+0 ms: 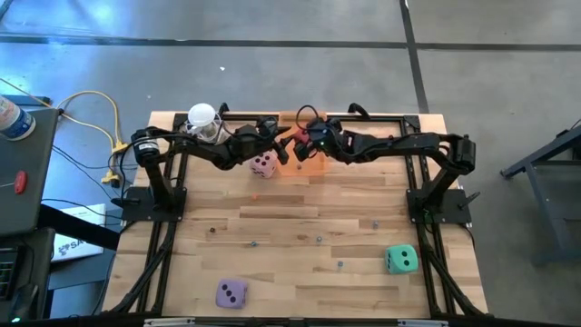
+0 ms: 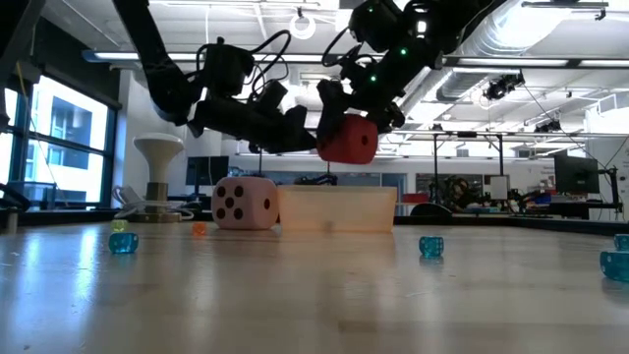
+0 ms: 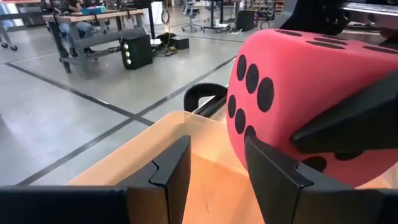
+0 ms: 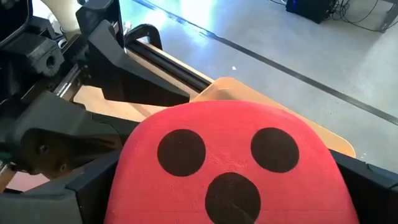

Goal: Pick & Place Dice
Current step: Put the red die into the orange bin

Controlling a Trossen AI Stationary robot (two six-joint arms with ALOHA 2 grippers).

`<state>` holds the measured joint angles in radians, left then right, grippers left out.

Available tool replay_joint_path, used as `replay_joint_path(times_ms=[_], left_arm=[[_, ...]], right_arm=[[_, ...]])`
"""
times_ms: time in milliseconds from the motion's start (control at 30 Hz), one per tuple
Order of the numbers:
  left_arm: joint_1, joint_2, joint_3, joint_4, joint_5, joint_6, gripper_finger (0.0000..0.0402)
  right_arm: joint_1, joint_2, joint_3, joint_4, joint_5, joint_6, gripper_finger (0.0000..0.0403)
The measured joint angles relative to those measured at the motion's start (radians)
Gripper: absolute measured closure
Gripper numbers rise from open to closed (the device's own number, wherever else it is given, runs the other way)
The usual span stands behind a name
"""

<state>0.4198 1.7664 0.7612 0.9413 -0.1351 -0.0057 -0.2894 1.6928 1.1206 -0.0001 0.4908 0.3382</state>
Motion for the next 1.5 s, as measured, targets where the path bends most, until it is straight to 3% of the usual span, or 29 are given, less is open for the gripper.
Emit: replay_joint_path(times_ms=[200,533,700,933,1200,1500], left_arm=[[-0.016,0.0,0.0,-0.032,-0.003,0.002,0.0254],[-0.038,-0.049,-0.001,-0.224,0.002,0.058,0.0254],[-0.07,-0.075,0.0,-0.178,0.009,0.017,0.0254],[-0.133,-0.075,0.0,-0.085,0.01,0.062,0.0254],[-0.2,-0.074,-0.001,-0.024,0.007,0.102,0.0254],[-0.183,-0.067,-0.001,0.022,0.014,0.166,0.0254]], right_arm=[[-0.006,0.0,0.0,0.005,0.0,0.0,0.0003],[-0.026,-0.002,0.0,-0.005,0.074,0.043,0.0003],[-0.027,-0.002,0.0,-0.002,0.053,0.058,0.0003],[-0.027,-0.002,0.0,0.054,-0.018,0.084,0.0003],[-0.027,-0.001,0.0,0.059,-0.021,0.1,0.0003],[-0.026,-0.001,0.0,0.089,-0.015,0.136,0.0003]])
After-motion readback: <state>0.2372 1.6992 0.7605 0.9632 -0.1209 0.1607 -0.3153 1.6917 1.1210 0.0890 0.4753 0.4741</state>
